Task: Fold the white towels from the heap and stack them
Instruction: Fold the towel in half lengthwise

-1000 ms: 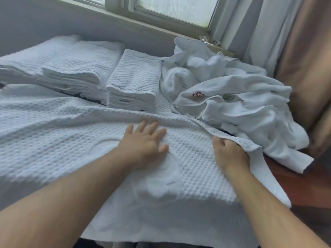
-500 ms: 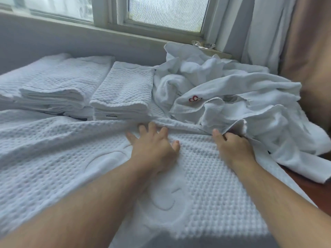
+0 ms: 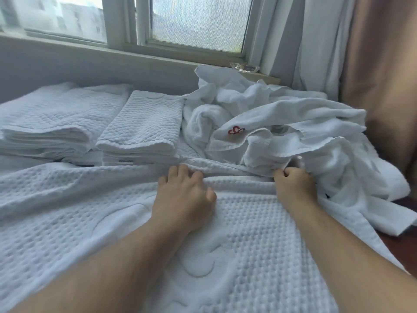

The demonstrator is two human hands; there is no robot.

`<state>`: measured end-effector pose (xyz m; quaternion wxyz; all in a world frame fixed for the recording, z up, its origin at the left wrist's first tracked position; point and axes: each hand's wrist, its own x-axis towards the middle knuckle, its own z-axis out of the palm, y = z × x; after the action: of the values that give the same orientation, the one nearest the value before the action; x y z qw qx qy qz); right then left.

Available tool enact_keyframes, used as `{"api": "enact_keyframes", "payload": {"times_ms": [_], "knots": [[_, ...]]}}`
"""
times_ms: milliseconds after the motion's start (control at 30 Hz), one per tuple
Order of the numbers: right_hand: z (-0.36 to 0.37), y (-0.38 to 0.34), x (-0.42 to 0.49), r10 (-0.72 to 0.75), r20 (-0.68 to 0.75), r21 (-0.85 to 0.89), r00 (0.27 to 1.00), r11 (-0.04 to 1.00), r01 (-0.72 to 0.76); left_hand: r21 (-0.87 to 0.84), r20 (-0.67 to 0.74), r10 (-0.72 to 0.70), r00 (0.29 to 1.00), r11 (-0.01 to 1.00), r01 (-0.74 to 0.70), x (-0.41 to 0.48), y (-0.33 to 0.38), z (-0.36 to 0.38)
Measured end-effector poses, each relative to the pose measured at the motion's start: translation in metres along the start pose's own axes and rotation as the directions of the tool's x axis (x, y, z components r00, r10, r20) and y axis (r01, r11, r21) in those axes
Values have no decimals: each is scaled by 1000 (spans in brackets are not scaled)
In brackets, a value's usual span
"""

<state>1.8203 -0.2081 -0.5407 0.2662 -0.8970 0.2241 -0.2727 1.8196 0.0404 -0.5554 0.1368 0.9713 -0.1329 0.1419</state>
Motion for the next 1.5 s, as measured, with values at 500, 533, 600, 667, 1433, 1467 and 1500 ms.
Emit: {"api": "enact_keyframes", "payload": {"times_ms": [500, 533, 600, 667, 1433, 1467, 1500], "knots": [[-62, -17, -63, 15, -487, 571, 873, 762, 305, -13, -110, 235, 966, 971, -238, -41, 4, -25], [-63, -11, -65, 60, -490, 600, 869, 747, 286, -13, -222, 263, 939, 962, -273, -42, 6, -27], [-60, 4, -70, 210, -415, 669, 885, 729, 141, -32, -405, 281, 870, 947, -320, -42, 9, -30], [-56, 13, -69, 367, -288, 778, 885, 628, -7, 0, -454, 284, 844, 948, -319, -42, 10, -30], [-45, 20, -54, 319, -107, 691, 942, 705, -161, 106, -108, 404, 908, 913, -394, -49, 17, -40], [-48, 19, -55, 301, -76, 696, 951, 699, -165, 114, -85, 323, 943, 943, -313, -50, 22, -41], [-51, 17, -56, 267, -21, 682, 963, 709, -182, 115, -74, 244, 967, 965, -235, -52, 27, -42]]}}
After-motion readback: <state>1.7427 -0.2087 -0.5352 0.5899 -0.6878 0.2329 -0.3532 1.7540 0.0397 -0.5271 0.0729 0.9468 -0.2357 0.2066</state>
